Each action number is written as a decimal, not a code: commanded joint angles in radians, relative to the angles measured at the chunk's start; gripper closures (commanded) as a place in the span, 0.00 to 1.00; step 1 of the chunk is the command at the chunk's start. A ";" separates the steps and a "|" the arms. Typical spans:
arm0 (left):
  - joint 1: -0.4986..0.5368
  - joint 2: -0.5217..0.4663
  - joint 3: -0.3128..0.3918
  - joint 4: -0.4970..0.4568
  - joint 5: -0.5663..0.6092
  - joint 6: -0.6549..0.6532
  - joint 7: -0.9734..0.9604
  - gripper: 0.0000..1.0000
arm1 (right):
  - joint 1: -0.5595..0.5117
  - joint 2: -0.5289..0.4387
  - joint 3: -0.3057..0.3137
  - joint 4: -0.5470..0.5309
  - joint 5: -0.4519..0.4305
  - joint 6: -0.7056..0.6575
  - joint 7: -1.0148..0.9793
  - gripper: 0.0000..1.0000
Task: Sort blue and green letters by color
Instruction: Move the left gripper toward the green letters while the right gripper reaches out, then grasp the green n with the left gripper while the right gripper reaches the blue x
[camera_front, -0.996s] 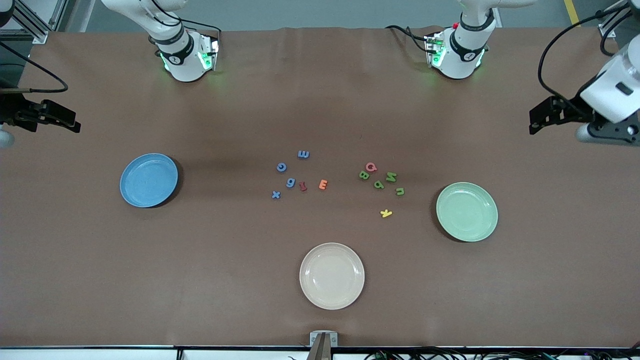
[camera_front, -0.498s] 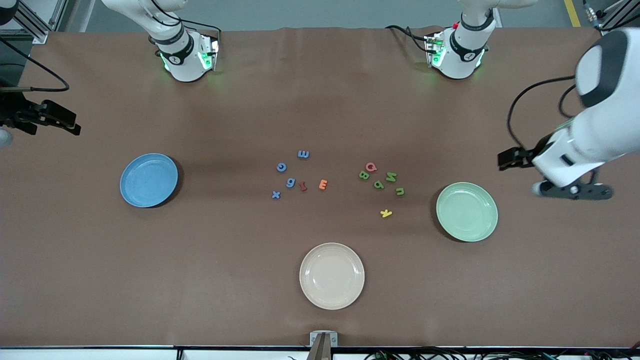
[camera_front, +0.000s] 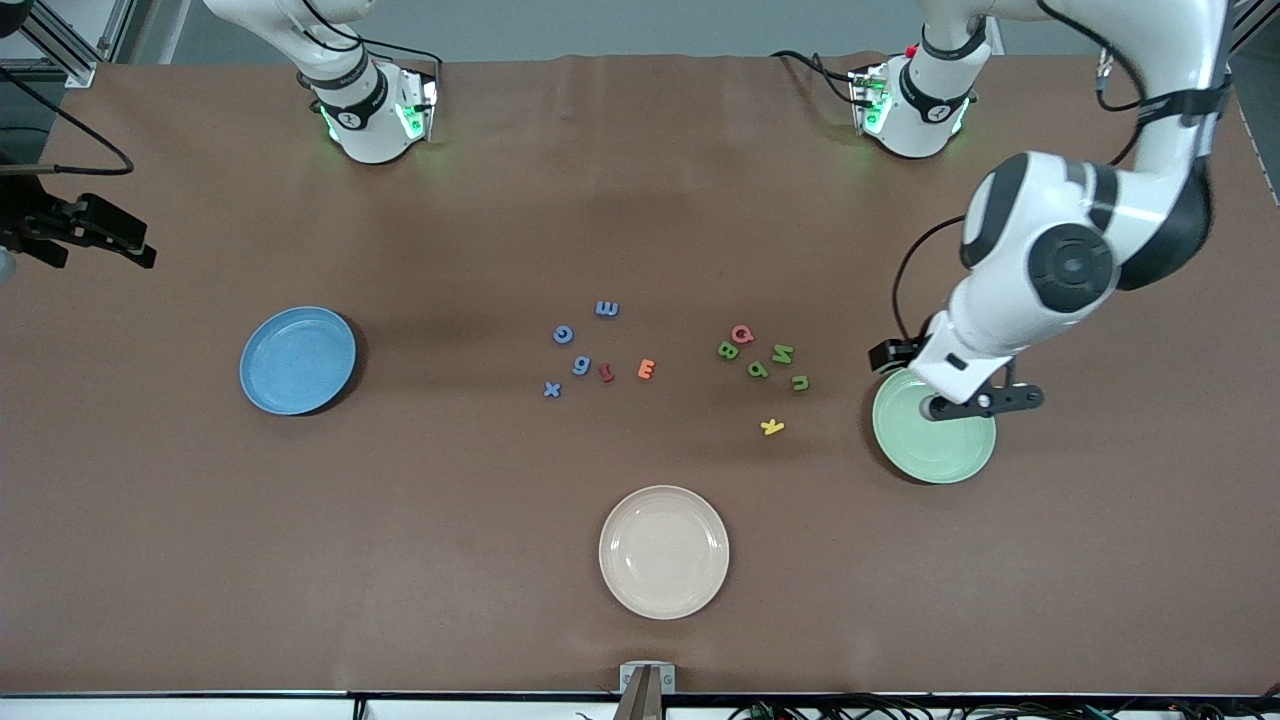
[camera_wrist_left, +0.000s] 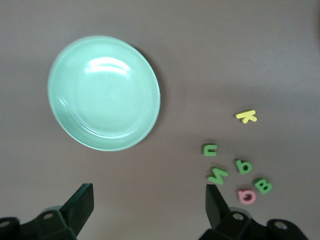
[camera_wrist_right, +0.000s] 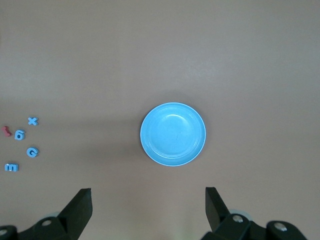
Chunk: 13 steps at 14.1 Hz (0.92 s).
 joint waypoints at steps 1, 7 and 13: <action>-0.058 0.050 0.003 -0.041 0.011 0.075 -0.200 0.07 | -0.021 0.027 0.012 0.027 0.020 0.013 -0.013 0.00; -0.144 0.087 0.003 -0.232 0.017 0.327 -0.617 0.17 | 0.030 0.185 0.018 0.013 0.011 0.096 0.000 0.00; -0.202 0.107 0.002 -0.352 0.017 0.558 -0.992 0.24 | 0.152 0.199 0.018 -0.181 0.139 0.362 0.196 0.00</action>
